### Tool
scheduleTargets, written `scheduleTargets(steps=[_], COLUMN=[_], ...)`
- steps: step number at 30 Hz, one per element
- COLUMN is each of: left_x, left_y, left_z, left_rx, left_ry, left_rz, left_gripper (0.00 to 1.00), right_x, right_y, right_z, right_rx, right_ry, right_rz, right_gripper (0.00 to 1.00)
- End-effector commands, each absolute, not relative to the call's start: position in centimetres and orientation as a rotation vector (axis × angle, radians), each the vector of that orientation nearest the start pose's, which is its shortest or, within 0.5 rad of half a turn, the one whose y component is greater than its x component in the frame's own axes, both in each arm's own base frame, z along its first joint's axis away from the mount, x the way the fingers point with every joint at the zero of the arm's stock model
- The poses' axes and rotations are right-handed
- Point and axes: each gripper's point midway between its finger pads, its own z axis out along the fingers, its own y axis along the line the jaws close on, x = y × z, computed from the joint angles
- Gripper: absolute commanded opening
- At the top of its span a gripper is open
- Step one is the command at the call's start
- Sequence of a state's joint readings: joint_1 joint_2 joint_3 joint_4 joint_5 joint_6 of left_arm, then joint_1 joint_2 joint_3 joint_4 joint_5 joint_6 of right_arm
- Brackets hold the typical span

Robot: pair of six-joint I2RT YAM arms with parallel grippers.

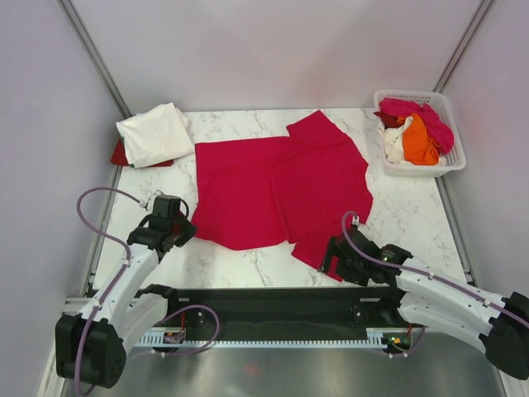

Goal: Fold and stack the t-shirts
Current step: Fold the tshirt

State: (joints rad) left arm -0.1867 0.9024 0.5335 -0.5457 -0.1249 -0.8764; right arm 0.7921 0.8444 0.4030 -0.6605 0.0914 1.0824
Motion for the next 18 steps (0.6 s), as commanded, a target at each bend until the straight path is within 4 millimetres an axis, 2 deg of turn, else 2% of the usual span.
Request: scheduleTargets(steps=[1,5,6,8,9,11,12,14,15,16,18], left_x=[23.9,23.9,23.9,24.0,24.0,24.0,24.0,24.0,24.0,24.0,24.2], left_y=[-5.4,-5.4,-5.3,-5.3,-5.2,-5.2,-5.2,-5.2,-5.1,-5.2,-5.3], left_z=[7.9,7.6,7.6,7.8,7.9,8.0,8.0,8.1,8.1,8.2,8.7], left_rx=[-0.845,-0.852,-0.848,-0.832,-0.829,-0.821,-0.818,-0.812,-0.812,-0.810,-0.792], left_ry=[2.299,2.309,2.310,2.308,2.303,2.300,2.299,2.300,2.299,2.299,2.293], left_rz=[-0.307,-0.300,-0.298,-0.292,-0.293,-0.290,-0.292,-0.293,-0.292,-0.295,-0.311], left_gripper=[0.02,0.02,0.02,0.02,0.02,0.02,0.02,0.02,0.02,0.02,0.02], right_x=[11.6,12.1,12.2,12.5,12.6,12.7,12.8,12.9,13.1,13.1,13.6], right_y=[14.6,14.9,14.8,14.7,14.6,14.3,14.3,14.2,14.3,14.1,13.9], right_z=[1.9,1.4,1.4,1.5,1.6,1.7,1.9,2.2,2.5,2.7,3.7], right_rx=[0.485,0.463,0.464,0.455,0.449,0.434,0.429,0.418,0.416,0.413,0.398], right_ry=[2.712,2.714,2.712,2.695,2.687,2.671,2.661,2.653,2.638,2.633,2.612], right_rz=[0.410,0.389,0.382,0.371,0.374,0.367,0.376,0.377,0.384,0.377,0.359], right_gripper=[0.97,0.85,0.78,0.69,0.57,0.44,0.31,0.19,0.06,0.01,0.00])
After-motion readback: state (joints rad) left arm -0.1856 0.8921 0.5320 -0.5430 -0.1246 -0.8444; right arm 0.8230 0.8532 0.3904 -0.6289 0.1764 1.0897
